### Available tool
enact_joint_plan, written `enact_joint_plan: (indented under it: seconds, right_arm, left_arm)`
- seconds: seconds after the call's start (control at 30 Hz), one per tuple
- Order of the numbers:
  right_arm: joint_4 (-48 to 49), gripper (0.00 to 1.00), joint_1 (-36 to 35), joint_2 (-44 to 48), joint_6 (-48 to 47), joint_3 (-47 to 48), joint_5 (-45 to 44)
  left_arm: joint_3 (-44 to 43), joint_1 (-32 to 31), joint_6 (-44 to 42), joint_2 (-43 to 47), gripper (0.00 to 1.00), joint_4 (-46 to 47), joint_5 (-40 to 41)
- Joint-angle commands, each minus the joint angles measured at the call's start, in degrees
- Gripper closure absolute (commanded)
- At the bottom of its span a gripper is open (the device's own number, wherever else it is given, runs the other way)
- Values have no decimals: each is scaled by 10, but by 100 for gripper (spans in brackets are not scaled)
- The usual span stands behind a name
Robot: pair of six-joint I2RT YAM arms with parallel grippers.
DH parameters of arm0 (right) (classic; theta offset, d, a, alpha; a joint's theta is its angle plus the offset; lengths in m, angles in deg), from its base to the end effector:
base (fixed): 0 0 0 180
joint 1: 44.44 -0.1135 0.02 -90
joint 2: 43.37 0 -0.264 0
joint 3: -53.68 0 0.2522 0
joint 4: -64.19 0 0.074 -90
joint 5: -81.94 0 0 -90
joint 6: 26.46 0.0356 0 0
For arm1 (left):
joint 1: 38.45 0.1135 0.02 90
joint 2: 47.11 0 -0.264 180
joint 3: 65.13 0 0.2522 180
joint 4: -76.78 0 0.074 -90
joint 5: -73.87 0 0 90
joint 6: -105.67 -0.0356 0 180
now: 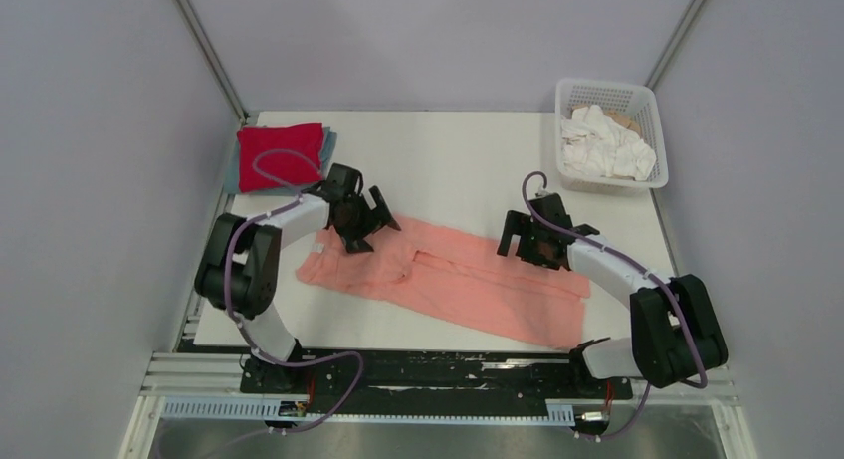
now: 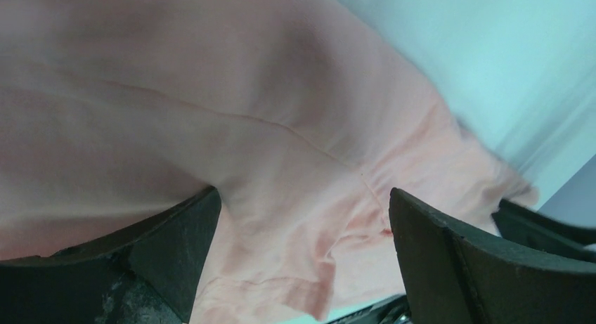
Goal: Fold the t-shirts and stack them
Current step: Rotate the tshirt 90 degrees
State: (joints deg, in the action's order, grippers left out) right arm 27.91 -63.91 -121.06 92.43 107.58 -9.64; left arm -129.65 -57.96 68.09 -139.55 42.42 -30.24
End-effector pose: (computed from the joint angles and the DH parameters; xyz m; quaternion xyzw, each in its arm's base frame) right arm 0.2352 0.0821 0.1747 0.0829 0.9624 0.0936 0.2410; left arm 0.2842 -0.1099 0.1631 -0.2447 0.9324 -0.2361 0.1224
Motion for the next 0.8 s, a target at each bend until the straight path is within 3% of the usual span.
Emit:
enact_joint_plan:
  seconds: [0.0, 0.1, 0.27, 0.4, 0.47, 0.67, 0.77]
  right_arm:
    - [40, 0, 22, -11, 17, -8, 45]
    - [41, 0, 25, -20, 17, -19, 69]
    - [48, 0, 16, -48, -9, -42, 197]
    - [48, 0, -44, -44, -18, -68, 279]
    - [51, 0, -92, -42, -12, -72, 315]
    - [95, 0, -223, -91, 8, -38, 368]
    - [114, 0, -274, -129, 35, -8, 350]
  left_arm:
    - [-149, 44, -73, -151, 0, -13, 22]
    - [-265, 54, -106, -260, 0, -51, -11]
    - [-561, 61, -163, -415, 0, -163, -87]
    - [-785, 63, -184, -545, 0, -219, -168]
    - [-856, 63, -172, -598, 0, -197, -217]
    - [-896, 72, -48, -675, 0, -12, -279]
    - [-944, 74, 11, -706, 0, 72, -318]
